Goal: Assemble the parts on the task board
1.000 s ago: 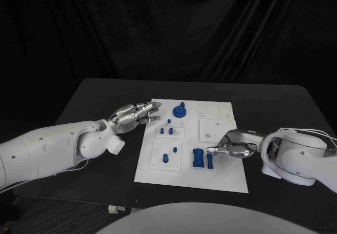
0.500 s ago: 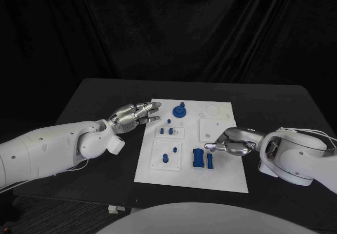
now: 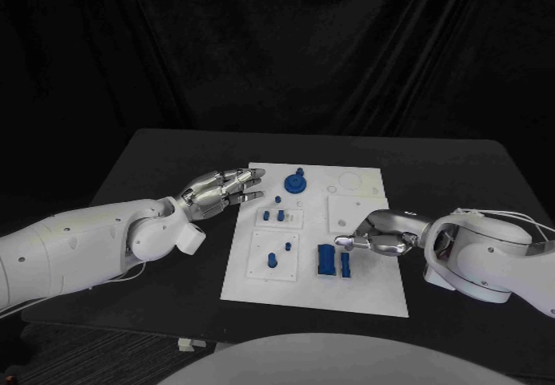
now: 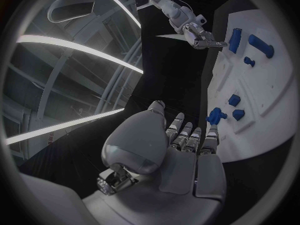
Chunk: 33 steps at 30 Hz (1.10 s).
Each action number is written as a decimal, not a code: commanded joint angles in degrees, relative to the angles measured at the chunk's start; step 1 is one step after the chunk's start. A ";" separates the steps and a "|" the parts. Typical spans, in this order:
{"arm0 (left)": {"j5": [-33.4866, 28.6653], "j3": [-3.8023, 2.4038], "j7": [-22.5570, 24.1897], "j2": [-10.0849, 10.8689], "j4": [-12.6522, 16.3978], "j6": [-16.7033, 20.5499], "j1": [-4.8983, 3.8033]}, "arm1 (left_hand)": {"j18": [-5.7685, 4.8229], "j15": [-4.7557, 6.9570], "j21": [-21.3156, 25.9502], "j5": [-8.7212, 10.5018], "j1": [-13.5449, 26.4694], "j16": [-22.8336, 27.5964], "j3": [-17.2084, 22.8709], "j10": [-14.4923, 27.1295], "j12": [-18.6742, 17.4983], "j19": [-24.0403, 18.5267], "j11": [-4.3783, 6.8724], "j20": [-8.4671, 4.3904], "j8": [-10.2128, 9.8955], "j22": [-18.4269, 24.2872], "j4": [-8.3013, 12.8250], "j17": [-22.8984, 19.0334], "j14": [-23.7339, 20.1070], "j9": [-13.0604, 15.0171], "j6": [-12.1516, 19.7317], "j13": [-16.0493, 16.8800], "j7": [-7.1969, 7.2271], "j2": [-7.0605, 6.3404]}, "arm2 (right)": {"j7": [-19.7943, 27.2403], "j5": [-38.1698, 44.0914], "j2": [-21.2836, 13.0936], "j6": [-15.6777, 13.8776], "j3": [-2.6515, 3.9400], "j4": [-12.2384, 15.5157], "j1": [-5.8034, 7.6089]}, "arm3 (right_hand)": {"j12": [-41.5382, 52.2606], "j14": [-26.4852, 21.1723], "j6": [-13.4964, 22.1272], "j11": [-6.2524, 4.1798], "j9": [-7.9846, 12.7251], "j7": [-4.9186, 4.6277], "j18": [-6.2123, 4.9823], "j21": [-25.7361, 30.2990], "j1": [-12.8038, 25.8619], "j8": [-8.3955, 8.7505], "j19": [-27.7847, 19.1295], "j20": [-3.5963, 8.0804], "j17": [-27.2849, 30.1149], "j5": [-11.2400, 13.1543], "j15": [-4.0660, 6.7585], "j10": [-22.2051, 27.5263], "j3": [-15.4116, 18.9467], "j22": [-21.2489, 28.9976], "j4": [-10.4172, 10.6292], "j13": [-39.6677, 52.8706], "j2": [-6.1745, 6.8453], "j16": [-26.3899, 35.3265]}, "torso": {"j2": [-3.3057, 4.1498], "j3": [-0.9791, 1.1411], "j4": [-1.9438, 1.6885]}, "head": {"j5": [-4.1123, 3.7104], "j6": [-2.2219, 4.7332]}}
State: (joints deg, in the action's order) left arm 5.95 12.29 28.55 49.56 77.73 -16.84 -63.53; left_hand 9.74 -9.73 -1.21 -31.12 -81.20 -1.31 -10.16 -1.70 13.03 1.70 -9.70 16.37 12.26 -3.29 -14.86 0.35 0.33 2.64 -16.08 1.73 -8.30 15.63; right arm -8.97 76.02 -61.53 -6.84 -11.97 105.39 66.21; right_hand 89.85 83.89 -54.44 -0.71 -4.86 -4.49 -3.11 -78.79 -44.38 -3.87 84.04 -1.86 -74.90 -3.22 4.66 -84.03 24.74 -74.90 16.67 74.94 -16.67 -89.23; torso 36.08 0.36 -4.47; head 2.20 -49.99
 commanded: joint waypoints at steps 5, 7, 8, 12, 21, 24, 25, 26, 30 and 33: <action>0.06 -0.04 0.87 -0.03 -0.01 -1.06 0.14 | 0.40 -0.31 -0.36 -0.28 -0.43 -0.20 0.24 0.00 0.27 0.19 -0.36 0.25 0.00 -0.03 0.08 0.08 0.00 0.04 -0.44 0.08 -1.85 -0.04 | -1.63 0.32 0.74 0.85 0.01 -0.23 -0.26 | 0.15 5.48 0.47 0.06 0.08 -0.10 0.46 0.36 0.41 0.17 1.83 -0.05 -11.68 0.29 -0.20 -5.97 1.20 -11.59 0.06 15.06 0.04 0.06 | 0.00 0.01 0.00 | 0.13 -0.01; 0.06 -0.04 0.91 -0.05 -0.01 -1.10 0.15 | 0.40 -0.31 -0.36 -0.28 -0.43 -0.20 0.24 0.00 0.27 0.19 -0.36 0.25 0.00 -0.03 0.08 0.08 0.00 0.04 -0.44 0.08 -1.85 -0.04 | -1.75 0.32 0.97 1.15 0.01 -0.35 -0.50 | 0.15 5.47 0.49 0.05 0.09 -0.09 0.47 0.34 0.40 0.18 1.83 -0.05 -11.66 0.28 -0.20 -5.97 1.19 -11.59 0.05 15.06 0.04 0.07 | 0.02 0.01 0.02 | 0.25 -0.01; 0.06 -0.04 0.92 -0.05 -0.01 -1.11 0.16 | 0.40 -0.31 -0.36 -0.28 -0.43 -0.20 0.24 0.00 0.27 0.19 -0.36 0.25 0.00 -0.03 0.08 0.08 0.00 0.04 -0.44 0.08 -1.85 -0.04 | -1.80 0.32 1.01 1.21 0.01 -0.36 -0.57 | 0.15 5.47 0.50 0.05 0.10 -0.08 0.47 0.34 0.40 0.18 1.83 -0.05 -11.65 0.28 -0.20 -5.97 1.19 -11.59 0.04 15.06 0.04 0.07 | 0.03 0.01 0.02 | 0.28 -0.01; 0.06 -0.04 0.94 0.02 -0.03 -1.11 0.18 | 0.40 -0.31 -0.36 -0.28 -0.43 -0.20 0.24 0.00 0.27 0.19 -0.36 0.25 0.00 -0.03 0.08 0.08 0.00 0.04 -0.44 0.08 -1.85 -0.04 | -2.39 0.32 1.19 1.92 0.01 -0.59 -1.23 | 0.15 5.47 0.55 0.04 0.13 -0.03 0.47 0.34 0.38 0.19 1.83 -0.06 -11.65 0.27 -0.20 -5.97 1.17 -11.59 0.02 15.06 0.03 0.07 | -0.01 0.00 0.00 | 0.41 -0.01; 0.06 -0.04 0.89 0.14 -0.14 -1.07 0.24 | 0.40 -0.31 -0.36 -0.28 -0.43 -0.20 0.24 0.00 0.27 0.19 -0.36 0.25 0.00 -0.03 0.08 0.08 0.00 0.04 -0.44 0.08 -1.85 -0.04 | -4.17 0.32 1.26 3.35 0.02 -1.11 -1.97 | 0.15 5.35 0.43 0.03 0.22 -0.06 0.29 1.12 -0.09 0.03 1.54 -0.06 -11.01 0.17 -0.18 -5.97 0.89 -11.35 -0.12 15.06 -0.01 0.24 | 0.00 0.00 -0.02 | 0.21 -0.01; 0.06 -0.04 0.87 0.07 -0.20 -1.09 0.26 | 0.40 -0.31 -0.36 -0.28 -0.43 -0.20 0.24 0.00 0.27 0.19 -0.36 0.25 0.00 -0.03 0.08 0.08 0.00 0.04 -0.44 0.08 -1.85 -0.04 | -4.39 0.32 1.23 3.28 0.02 -1.18 -2.04 | 0.15 5.32 0.40 0.04 0.24 -0.06 0.27 1.23 -0.16 0.01 1.50 -0.05 -10.87 0.16 -0.18 -5.97 0.84 -11.32 -0.12 15.06 -0.03 0.27 | -0.01 0.01 0.02 | 0.19 -0.01; 0.06 -0.04 0.86 0.04 -0.23 -1.11 0.28 | 0.40 -0.31 -0.36 -0.28 -0.43 -0.20 0.24 0.00 0.27 0.19 -0.36 0.25 0.00 -0.03 0.08 0.08 0.00 0.04 -0.44 0.08 -1.85 -0.04 | -4.44 0.32 1.21 3.21 0.02 -1.20 -2.07 | 0.15 5.31 0.37 0.05 0.24 -0.07 0.24 1.32 -0.23 -0.02 1.47 -0.05 -10.84 0.16 -0.18 -5.97 0.78 -11.29 -0.12 15.06 -0.05 0.28 | -0.02 0.01 0.03 | 0.19 -0.01; 0.06 -0.04 0.85 0.02 -0.25 -1.11 0.28 | 0.40 -0.31 -0.36 -0.28 -0.43 -0.20 0.24 0.00 0.27 0.19 -0.36 0.25 0.00 -0.03 0.08 0.08 0.00 0.04 -0.44 0.08 -1.85 -0.04 | -4.45 0.32 1.20 3.16 0.02 -1.21 -2.08 | 0.15 5.31 0.37 0.05 0.24 -0.07 0.24 1.32 -0.23 -0.02 1.47 -0.05 -10.84 0.16 -0.18 -5.97 0.78 -11.29 -0.12 15.06 -0.05 0.28 | -0.02 0.01 0.02 | 0.19 -0.01; 0.06 -0.04 0.81 0.00 -0.28 -1.10 0.31 | 0.40 -0.31 -0.36 -0.28 -0.43 -0.20 0.24 0.00 0.27 0.19 -0.36 0.25 0.00 -0.03 0.08 0.08 0.00 0.04 -0.44 0.08 -1.85 -0.04 | -4.25 0.32 1.13 2.65 0.02 -1.25 -2.10 | 0.15 5.28 0.33 0.06 0.27 -0.08 0.22 1.44 -0.34 -0.04 1.42 -0.05 -10.68 0.15 -0.18 -5.97 0.68 -11.25 -0.12 15.06 -0.08 0.32 | -0.03 0.01 0.03 | 0.23 -0.01; 0.06 -0.04 0.78 0.03 -0.31 -1.09 0.32 | 0.40 -0.31 -0.36 -0.28 -0.43 -0.20 0.24 0.00 0.27 0.19 -0.36 0.25 0.00 -0.03 0.08 0.08 0.00 0.04 -0.44 0.08 -1.85 -0.04 | -3.69 0.32 1.08 1.82 0.02 -1.26 -2.11 | 0.15 5.24 0.25 0.09 0.30 -0.12 0.19 1.60 -0.51 -0.09 1.36 -0.05 -10.49 0.14 -0.18 -5.97 0.50 -11.20 -0.09 15.06 -0.11 0.38 | -0.03 0.01 0.02 | 0.27 -0.01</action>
State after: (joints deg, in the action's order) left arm 5.95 12.29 28.56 49.64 77.41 -16.95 -63.33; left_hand 9.74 -9.73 -1.21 -31.12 -81.20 -1.31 -10.16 -1.70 13.03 1.70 -9.70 16.37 12.26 -3.28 -14.86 0.35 0.33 2.63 -16.08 1.73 -8.30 15.63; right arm -10.90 76.01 -60.30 -5.90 -11.61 104.29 64.59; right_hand 89.85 83.89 -54.03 -0.71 -4.61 -4.29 -3.11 -77.36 -44.39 -3.74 84.04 -1.86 -74.90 -3.23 4.66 -84.03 24.73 -74.93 16.67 74.92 -16.67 -89.23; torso 36.07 0.36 -4.44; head 2.40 -49.99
